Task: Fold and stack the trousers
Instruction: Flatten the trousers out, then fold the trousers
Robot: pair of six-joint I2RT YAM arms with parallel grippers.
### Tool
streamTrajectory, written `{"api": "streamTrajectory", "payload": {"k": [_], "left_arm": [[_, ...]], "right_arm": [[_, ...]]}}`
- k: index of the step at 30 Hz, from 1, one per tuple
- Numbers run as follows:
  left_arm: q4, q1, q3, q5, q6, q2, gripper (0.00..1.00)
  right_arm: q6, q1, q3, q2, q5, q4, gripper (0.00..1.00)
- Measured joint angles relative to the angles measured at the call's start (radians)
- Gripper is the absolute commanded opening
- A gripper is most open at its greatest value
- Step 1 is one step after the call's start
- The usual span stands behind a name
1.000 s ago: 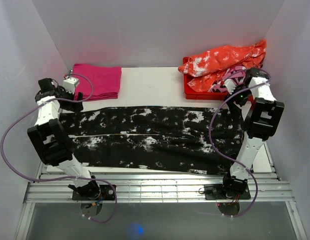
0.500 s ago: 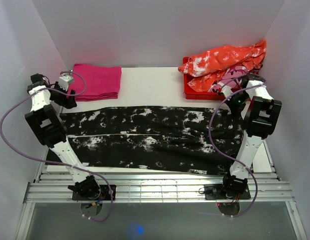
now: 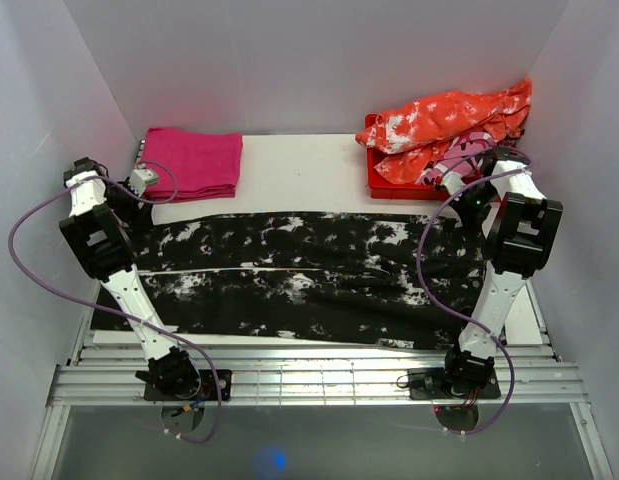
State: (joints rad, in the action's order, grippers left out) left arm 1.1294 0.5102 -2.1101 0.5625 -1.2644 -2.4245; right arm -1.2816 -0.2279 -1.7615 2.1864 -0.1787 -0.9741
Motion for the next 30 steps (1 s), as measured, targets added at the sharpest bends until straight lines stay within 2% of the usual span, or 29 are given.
{"api": "streamTrajectory", "payload": {"k": [11,13,14,15,17,18,20,21,26,30], "left_arm": [[0.085,0.046,-0.008,-0.023,-0.115,-0.001,0.72],[0.096,0.049,-0.008,-0.024,-0.131,-0.001,0.61],[0.101,0.05,-0.008,-0.025,-0.139,-0.001,0.53],[0.105,0.051,-0.006,-0.027,-0.146,-0.001,0.4],[0.115,0.052,-0.006,-0.031,-0.15,-0.001,0.28],[0.123,0.052,-0.006,-0.03,-0.149,-0.002,0.16],[0.139,0.051,-0.015,-0.027,-0.142,-0.007,0.08],[0.143,0.051,-0.021,-0.026,-0.129,-0.009,0.01],[0.097,0.051,-0.019,-0.003,-0.052,-0.008,0.0],[-0.05,0.052,0.099,0.046,0.0,0.054,0.0]], "right_arm": [[-0.013,0.0,0.0,-0.009,0.002,0.013,0.08],[-0.013,0.0,0.003,-0.013,0.003,0.016,0.08],[-0.013,0.0,0.004,-0.015,0.004,0.016,0.08],[-0.013,0.0,0.004,-0.018,0.005,0.017,0.08],[-0.013,0.0,0.004,-0.024,0.004,0.018,0.08],[-0.015,0.0,0.004,-0.027,0.004,0.019,0.08],[-0.015,0.0,0.004,-0.036,0.0,0.019,0.08],[-0.014,0.0,0.001,-0.041,-0.002,0.016,0.08],[-0.006,0.0,-0.103,-0.044,-0.024,-0.038,0.08],[-0.008,0.0,-0.14,-0.101,-0.056,-0.062,0.08]]}}
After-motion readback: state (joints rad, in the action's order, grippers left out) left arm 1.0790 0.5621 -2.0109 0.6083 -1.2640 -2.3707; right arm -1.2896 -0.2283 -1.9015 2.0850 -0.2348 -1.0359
